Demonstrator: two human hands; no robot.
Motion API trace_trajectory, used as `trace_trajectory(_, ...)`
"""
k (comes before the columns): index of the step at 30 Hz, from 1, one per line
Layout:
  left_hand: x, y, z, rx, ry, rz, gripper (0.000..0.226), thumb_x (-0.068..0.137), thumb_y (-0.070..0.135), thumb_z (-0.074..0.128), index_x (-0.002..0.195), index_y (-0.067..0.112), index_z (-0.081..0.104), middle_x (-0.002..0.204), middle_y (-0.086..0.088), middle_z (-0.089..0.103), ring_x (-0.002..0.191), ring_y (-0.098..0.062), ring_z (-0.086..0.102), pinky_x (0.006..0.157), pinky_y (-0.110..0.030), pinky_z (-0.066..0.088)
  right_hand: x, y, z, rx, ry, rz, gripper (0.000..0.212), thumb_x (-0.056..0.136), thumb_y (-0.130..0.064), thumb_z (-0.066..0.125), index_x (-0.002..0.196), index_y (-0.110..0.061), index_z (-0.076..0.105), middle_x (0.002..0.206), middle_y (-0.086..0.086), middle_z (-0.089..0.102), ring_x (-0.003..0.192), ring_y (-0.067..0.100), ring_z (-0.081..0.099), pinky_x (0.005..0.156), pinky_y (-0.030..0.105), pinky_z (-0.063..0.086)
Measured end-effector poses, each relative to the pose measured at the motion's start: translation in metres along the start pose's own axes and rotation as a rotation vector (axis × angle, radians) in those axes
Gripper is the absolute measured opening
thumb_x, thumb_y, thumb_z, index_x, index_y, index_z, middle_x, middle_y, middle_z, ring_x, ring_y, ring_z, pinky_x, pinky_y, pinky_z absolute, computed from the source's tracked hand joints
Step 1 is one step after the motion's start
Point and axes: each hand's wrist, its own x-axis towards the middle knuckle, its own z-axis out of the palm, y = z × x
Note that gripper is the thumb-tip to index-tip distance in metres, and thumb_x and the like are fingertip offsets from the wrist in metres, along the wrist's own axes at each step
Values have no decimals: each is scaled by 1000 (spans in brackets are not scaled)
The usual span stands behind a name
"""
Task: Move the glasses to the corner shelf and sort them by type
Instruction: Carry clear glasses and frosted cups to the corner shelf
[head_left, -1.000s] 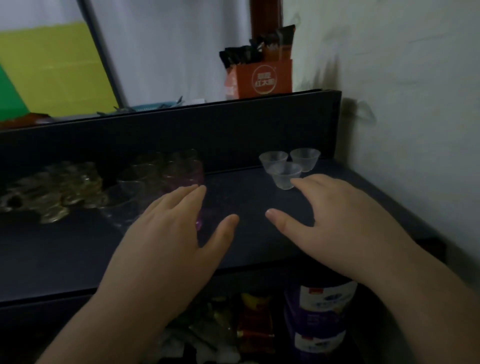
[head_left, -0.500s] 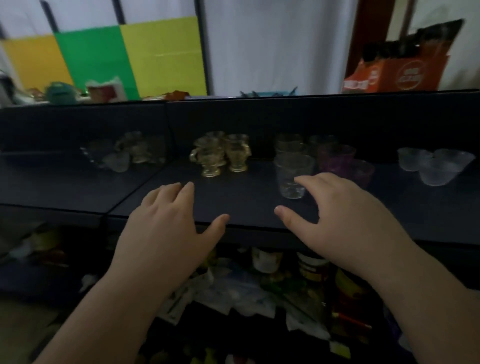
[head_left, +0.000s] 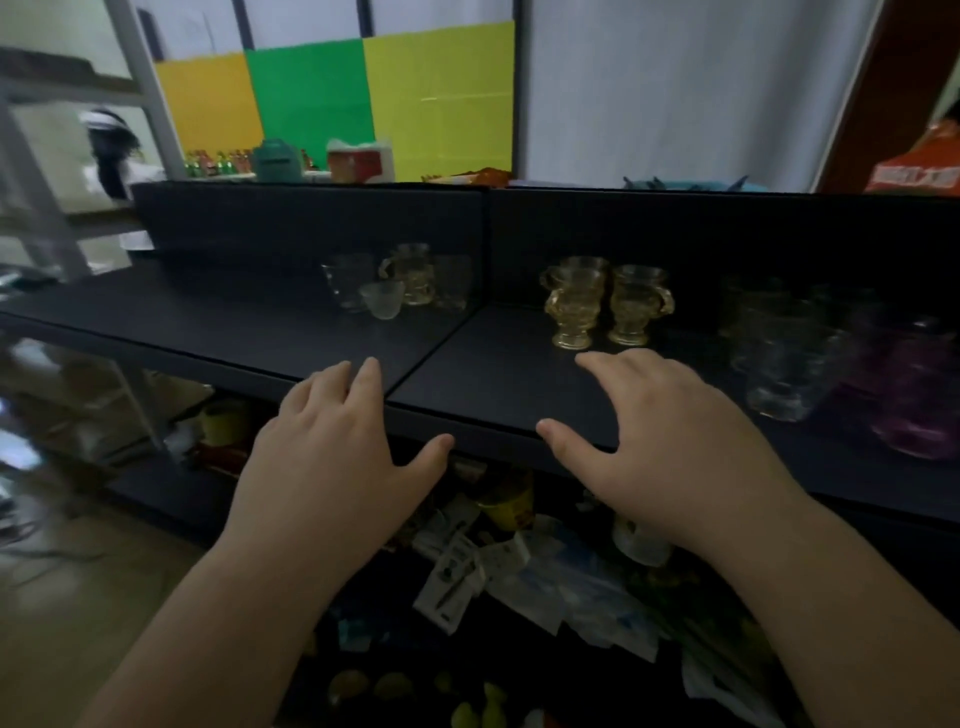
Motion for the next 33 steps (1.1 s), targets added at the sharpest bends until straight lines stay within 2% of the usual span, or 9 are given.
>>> trace_trajectory(12, 49, -59, 7, 130, 35, -154, 101, 76, 82, 30, 155, 22, 11, 159, -2, 23, 145, -23, 19, 114, -38, 25, 100, -43, 46, 136, -1, -152, 82, 86, -77, 35, 153, -31, 25, 147, -8, 40, 133, 15, 39, 104, 36, 39)
trace_trajectory(20, 75, -128, 21, 88, 32, -176, 100, 76, 80, 32, 155, 24, 9, 159, -1, 22, 145, -23, 19, 114, -38, 24, 144, -96, 85, 69, -95, -154, 85, 84, -79, 35, 153, -31, 21, 147, -5, 40, 133, 17, 39, 105, 39, 39)
trace_trajectory(28, 123, -227, 31, 10, 23, -21, 100, 78, 79, 39, 155, 24, 8, 160, 0, 20, 146, -21, 16, 114, -35, 24, 176, -180, 111, 14, -84, -19, 85, 83, -79, 40, 153, -34, 20, 145, -10, 40, 131, 14, 40, 104, 36, 40)
trace_trajectory(33, 150, -271, 43, -61, 27, 106, 98, 79, 79, 40, 155, 26, 8, 159, 1, 21, 145, -20, 18, 113, -34, 25, 194, -226, 127, -5, -20, 54, 85, 82, -79, 43, 152, -35, 24, 144, -11, 42, 129, 13, 41, 102, 37, 42)
